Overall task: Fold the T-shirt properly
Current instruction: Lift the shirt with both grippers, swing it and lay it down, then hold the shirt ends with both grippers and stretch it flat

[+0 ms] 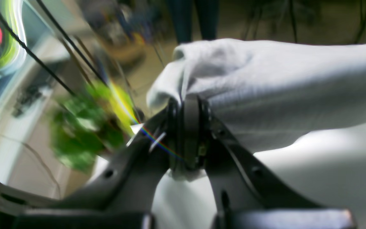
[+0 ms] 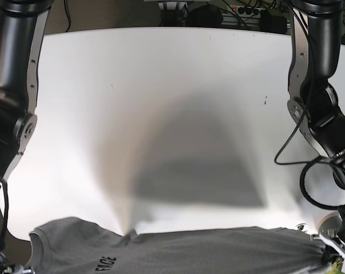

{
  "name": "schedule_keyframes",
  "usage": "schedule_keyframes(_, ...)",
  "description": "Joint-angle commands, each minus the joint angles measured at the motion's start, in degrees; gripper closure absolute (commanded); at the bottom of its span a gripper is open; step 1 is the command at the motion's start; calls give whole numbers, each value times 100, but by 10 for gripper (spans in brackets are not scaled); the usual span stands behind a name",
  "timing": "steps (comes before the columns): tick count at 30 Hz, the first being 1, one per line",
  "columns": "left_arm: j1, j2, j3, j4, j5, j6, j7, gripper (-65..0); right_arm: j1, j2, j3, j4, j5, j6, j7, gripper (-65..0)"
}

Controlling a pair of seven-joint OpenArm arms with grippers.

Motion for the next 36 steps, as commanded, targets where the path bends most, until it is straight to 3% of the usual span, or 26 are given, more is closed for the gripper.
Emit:
schedule_keyframes(1, 130, -108, -100, 420, -35, -45, -165, 0, -467, 46, 262, 443, -184, -38, -328, -22)
schedule_keyframes(5, 921, -72, -118, 648, -44, -62, -209, 0, -1584, -7, 658, 865, -184, -29, -355, -22)
schedule_keyframes(11, 2266, 15, -276, 974, -413, -62, -657, 0, -3333, -464, 1546, 1700, 133, -38, -355, -22)
schedule_keyframes(23, 3752, 15, -355, 1105, -844, -53, -710, 0, -5162, -1212, 1765, 2772, 203, -46, -355, -41)
schedule_keyframes(25, 3866, 33, -469, 1176, -844, -53, -710, 0, -5197, -1256, 1757, 2772, 168, -64, -355, -106)
schedule_keyframes(31, 4016, 24, -575, 1308, -844, -62, -710, 0, -5179, -1352, 1554, 2473, 159, -90, -179, -438)
schedule_keyframes(33, 4051, 15, -575, 1334, -844, -62, -701, 0, -5091, -1326, 1554, 2087, 159, -90, 32, -487)
schedule_keyframes(36, 4147, 15, -575, 1457, -844, -62, -701, 0, -4933, -1212, 1554, 1436, 159, -81, 375, -487)
